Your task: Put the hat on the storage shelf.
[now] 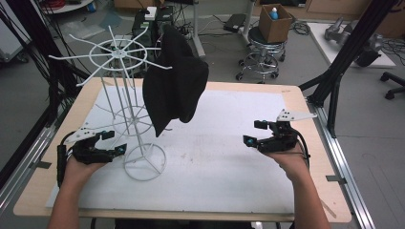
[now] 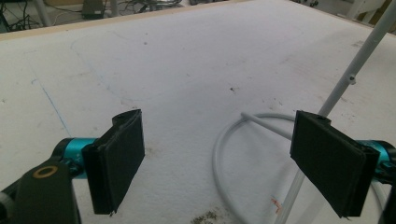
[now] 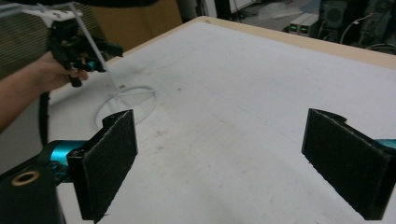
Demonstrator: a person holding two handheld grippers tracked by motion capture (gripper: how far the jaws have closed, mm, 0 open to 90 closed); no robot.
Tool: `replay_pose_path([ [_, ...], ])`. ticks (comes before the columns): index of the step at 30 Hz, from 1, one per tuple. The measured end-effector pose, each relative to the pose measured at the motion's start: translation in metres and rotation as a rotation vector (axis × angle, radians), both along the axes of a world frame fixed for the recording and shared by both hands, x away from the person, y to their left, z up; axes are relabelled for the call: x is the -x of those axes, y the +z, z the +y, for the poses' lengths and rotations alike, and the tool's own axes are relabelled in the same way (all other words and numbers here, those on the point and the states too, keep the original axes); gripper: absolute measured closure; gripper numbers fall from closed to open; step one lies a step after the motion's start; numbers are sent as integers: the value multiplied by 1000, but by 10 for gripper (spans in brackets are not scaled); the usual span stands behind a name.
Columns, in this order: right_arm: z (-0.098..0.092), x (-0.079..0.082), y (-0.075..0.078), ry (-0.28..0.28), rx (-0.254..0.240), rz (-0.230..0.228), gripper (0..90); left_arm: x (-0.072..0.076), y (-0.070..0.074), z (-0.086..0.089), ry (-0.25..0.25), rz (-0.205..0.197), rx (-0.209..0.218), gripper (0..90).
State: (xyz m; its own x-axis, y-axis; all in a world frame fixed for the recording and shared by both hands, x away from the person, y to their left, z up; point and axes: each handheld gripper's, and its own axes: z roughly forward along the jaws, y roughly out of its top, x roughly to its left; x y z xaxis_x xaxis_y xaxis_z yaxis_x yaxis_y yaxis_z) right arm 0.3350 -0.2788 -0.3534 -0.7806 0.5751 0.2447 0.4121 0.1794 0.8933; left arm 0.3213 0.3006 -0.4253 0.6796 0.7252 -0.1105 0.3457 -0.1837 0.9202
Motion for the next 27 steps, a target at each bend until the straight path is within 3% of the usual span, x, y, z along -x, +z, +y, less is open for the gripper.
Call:
replay_pose_path([
  [3, -1, 0, -7, -33, 25, 4, 96, 0, 0, 1, 2, 0, 3, 179],
  [6, -3, -1, -18, -53, -3, 19, 96, -1, 1, 2, 4, -1, 5, 179],
  [9, -3, -3, -26, -73, 42, 57, 95, -2, 1, 2, 6, -5, 14, 179],
  [11, -2, -5, -30, -81, 63, 71, 31, -3, 2, 1, 10, -5, 20, 179],
  [13, -2, -7, -34, -96, 90, 91, 27, -5, 2, 1, 16, -8, 23, 179],
  [16, -3, -8, -36, -114, 103, 108, 25, -8, 3, -1, 19, -5, 17, 179],
  [18, -4, -5, -37, -135, 99, 86, 26, -9, 3, -3, 19, -8, 12, 179],
  [20, -9, -1, -41, -167, 58, 50, 26, -10, 3, -4, 16, -6, 6, 179],
  [22, -12, -1, -43, -187, 67, 72, 25, -10, 3, -5, 14, -9, 7, 179],
  [27, -12, -2, -42, -204, 68, 51, 25, -8, 3, -7, 1, -5, -20, 179],
])
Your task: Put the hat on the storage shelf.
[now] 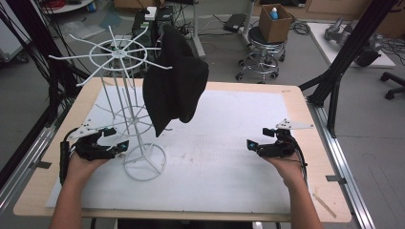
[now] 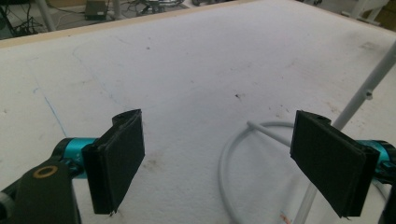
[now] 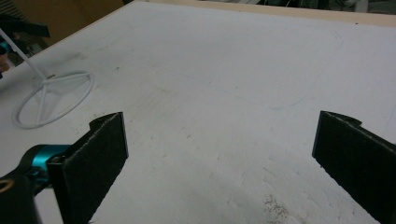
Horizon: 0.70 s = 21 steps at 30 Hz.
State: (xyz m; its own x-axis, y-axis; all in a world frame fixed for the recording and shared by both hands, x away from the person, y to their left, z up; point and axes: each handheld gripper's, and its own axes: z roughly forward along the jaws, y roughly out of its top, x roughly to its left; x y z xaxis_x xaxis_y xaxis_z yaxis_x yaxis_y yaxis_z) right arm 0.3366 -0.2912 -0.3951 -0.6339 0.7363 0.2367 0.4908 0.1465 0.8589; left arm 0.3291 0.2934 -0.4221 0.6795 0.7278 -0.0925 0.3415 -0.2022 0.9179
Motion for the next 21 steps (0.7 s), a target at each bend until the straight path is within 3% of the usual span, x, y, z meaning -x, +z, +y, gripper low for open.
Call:
replay_pose_path([
  [7, -2, 1, 3, -15, -6, -25, 25, 2, 2, 0, -6, -10, 12, 179],
  [14, -5, 3, 5, -21, -24, -26, 25, 3, 3, -2, -8, -14, 9, 179],
  [21, -2, 2, 3, -14, -7, -22, 26, 3, 2, -1, -7, -12, 9, 179],
])
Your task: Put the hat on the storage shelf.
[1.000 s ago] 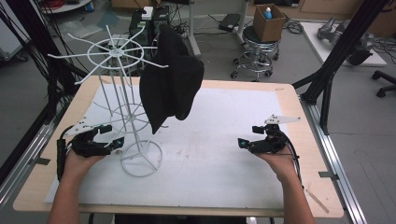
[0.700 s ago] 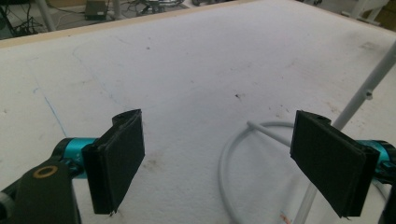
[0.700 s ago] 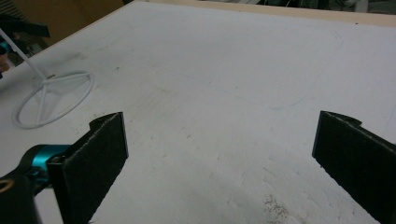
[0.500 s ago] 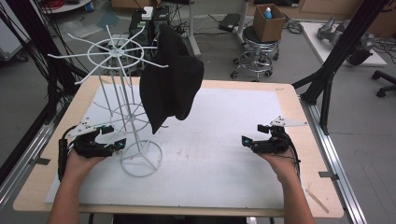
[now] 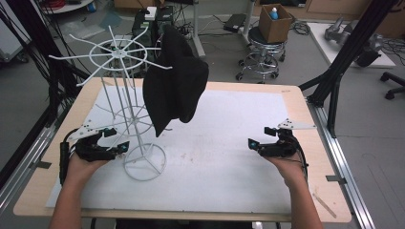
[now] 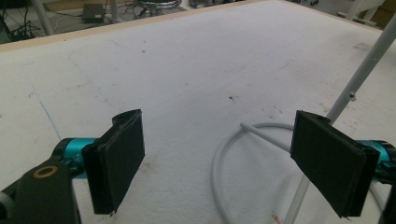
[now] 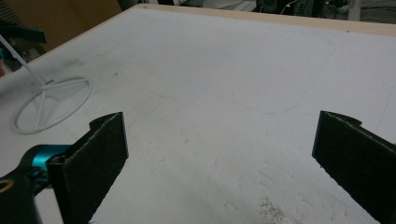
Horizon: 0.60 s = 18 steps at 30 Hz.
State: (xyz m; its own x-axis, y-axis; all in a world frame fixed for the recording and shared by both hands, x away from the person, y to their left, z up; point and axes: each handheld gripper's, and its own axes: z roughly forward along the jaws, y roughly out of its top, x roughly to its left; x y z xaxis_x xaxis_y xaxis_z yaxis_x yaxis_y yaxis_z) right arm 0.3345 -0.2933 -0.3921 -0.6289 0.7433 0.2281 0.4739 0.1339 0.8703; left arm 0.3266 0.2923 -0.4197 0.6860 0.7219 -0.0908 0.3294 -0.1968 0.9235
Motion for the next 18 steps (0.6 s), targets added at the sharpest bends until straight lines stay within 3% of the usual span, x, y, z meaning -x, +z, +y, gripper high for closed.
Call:
replay_pose_path([
  [8, 1, -1, -1, 4, 5, 5, 26, -1, -1, 1, 1, 3, -3, 179],
  [13, 1, -1, -1, 14, -9, 11, 25, -1, -1, 2, 15, 5, 16, 179],
  [18, 0, -2, -1, 13, -9, 14, 26, -1, -1, 1, 8, 6, -2, 179],
])
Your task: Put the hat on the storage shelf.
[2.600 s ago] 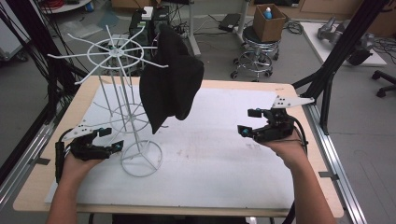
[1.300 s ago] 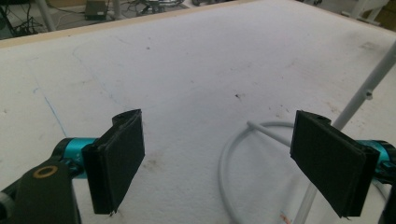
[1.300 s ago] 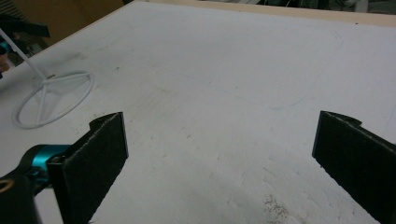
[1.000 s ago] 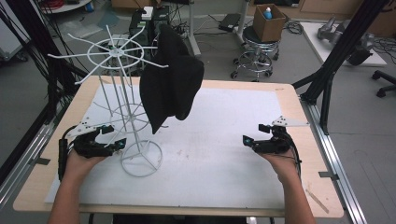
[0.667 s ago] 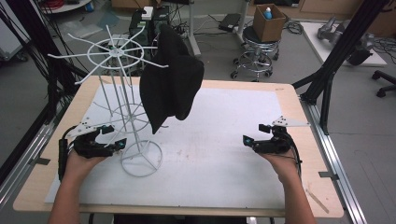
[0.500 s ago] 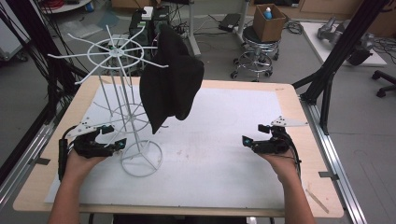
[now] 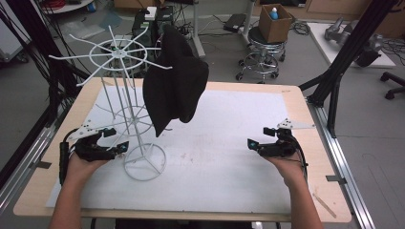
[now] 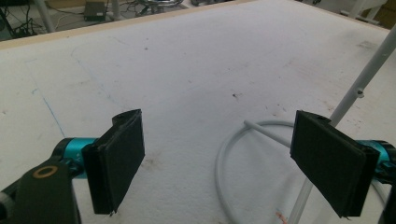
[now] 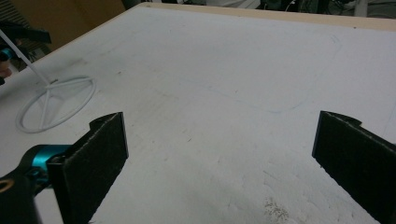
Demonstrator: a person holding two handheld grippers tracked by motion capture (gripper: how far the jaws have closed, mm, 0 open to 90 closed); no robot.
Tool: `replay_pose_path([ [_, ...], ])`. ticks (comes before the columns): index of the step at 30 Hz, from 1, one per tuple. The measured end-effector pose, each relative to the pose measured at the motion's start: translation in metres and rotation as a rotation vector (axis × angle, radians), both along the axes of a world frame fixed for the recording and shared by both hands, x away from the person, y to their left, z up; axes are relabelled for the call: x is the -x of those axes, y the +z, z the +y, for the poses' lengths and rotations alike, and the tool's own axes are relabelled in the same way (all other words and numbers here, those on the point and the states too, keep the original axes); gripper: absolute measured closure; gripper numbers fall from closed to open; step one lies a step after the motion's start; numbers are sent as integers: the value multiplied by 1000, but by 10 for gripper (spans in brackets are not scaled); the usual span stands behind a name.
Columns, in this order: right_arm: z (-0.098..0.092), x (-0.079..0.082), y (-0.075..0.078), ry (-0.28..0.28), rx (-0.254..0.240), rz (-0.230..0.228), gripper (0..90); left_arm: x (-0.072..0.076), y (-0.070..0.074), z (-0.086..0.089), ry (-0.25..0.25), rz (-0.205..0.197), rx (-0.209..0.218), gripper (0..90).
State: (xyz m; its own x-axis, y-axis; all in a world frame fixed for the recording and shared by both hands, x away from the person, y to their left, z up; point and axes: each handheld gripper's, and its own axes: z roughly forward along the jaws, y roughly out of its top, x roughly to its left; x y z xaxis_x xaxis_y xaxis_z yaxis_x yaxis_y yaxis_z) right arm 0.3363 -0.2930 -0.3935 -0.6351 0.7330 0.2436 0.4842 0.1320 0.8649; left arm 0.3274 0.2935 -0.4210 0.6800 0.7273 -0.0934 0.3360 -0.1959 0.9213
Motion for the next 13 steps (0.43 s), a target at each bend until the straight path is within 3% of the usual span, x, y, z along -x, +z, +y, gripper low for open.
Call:
replay_pose_path([
  [13, 3, 0, -1, 12, 2, 2, 26, 1, 0, -1, -2, -1, 2, 179],
])
